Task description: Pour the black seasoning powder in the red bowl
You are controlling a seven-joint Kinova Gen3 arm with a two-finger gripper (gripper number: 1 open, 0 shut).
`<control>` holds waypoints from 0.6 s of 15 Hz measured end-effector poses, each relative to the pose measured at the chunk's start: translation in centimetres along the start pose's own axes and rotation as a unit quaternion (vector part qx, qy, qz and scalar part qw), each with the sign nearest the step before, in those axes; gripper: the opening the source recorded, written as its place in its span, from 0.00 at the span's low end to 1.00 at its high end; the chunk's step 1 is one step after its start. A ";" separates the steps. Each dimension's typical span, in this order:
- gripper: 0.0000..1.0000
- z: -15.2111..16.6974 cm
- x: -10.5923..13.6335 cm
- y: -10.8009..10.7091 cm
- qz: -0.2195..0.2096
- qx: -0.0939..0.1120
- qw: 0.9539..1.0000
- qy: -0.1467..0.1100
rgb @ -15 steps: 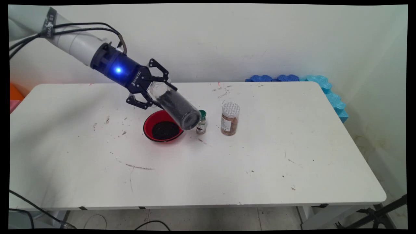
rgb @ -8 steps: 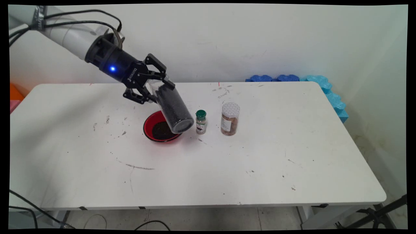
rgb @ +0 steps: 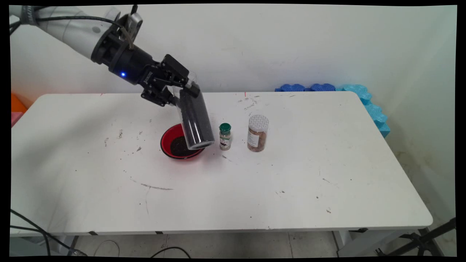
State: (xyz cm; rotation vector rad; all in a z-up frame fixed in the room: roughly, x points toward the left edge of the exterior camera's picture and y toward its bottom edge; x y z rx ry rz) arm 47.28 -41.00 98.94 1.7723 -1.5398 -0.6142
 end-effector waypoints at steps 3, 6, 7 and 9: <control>0.00 0.0 -0.8 1.3 0.081 0.004 0.997 0.006; 0.00 0.3 -1.6 2.2 0.154 0.010 0.988 0.008; 0.00 0.6 -1.9 2.5 0.185 0.012 0.983 0.008; 0.00 1.1 -2.5 3.2 0.243 0.018 0.970 0.009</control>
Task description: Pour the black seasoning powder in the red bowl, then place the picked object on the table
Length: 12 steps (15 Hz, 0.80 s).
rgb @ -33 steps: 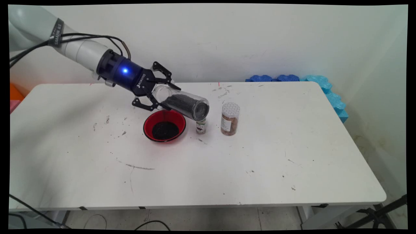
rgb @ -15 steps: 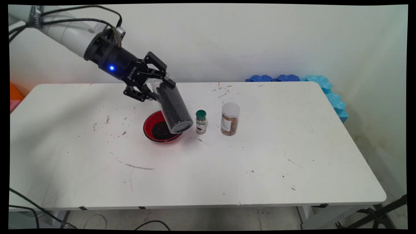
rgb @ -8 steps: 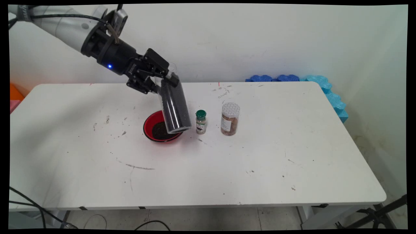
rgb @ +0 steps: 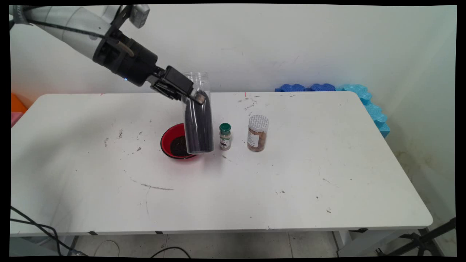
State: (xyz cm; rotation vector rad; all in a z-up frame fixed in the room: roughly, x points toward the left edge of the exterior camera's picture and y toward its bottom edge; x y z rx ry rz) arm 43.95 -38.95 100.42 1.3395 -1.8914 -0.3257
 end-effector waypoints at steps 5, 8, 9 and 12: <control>0.00 1.4 -0.5 1.8 0.136 0.015 0.991 -0.001; 0.00 2.5 -0.8 2.8 0.204 0.020 0.979 -0.002; 0.00 2.6 -0.8 3.0 0.218 0.021 0.976 -0.001; 0.00 3.5 -1.0 3.6 0.271 0.023 0.962 0.000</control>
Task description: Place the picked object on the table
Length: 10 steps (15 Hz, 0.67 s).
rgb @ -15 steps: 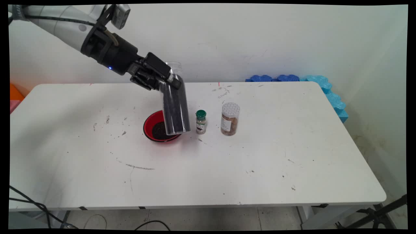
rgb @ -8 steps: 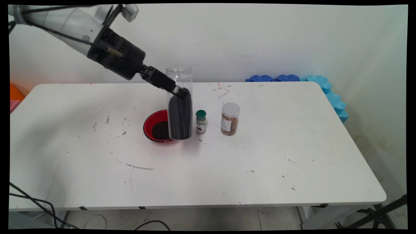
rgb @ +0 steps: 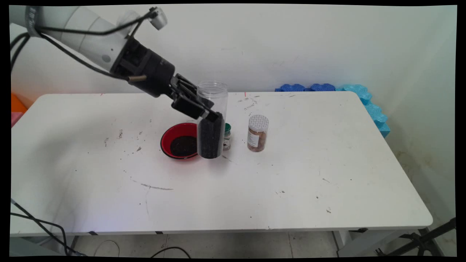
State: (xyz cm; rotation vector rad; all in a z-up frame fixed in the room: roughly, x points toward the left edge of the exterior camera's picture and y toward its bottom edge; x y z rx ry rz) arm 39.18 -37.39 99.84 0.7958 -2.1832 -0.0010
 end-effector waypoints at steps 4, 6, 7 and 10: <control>0.00 1.2 0.2 0.7 0.074 0.005 0.997 0.005; 0.00 1.6 0.4 1.0 0.096 0.008 0.995 0.011; 0.00 1.8 0.5 1.1 0.107 0.010 0.994 0.015; 0.00 2.5 0.7 1.6 0.138 0.014 0.990 0.026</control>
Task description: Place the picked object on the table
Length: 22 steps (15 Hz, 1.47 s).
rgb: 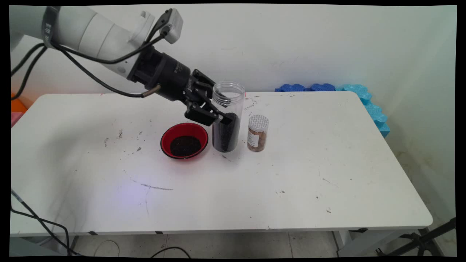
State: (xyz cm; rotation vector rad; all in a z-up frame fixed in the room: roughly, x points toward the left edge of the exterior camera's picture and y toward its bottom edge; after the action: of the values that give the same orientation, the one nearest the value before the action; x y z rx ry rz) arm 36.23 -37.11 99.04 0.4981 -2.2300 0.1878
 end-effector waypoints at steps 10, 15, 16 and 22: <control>0.00 2.2 -0.4 1.3 0.036 0.006 0.999 0.019; 0.00 4.3 -1.8 1.9 0.007 0.012 1.000 0.026; 0.00 4.8 -2.3 2.0 -0.002 0.014 1.000 0.028; 0.00 7.5 -5.4 2.3 -0.046 0.028 0.998 0.035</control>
State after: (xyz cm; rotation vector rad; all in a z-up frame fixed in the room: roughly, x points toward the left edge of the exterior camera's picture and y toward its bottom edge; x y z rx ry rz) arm 33.21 -35.68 90.17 0.6149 -2.1342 0.2162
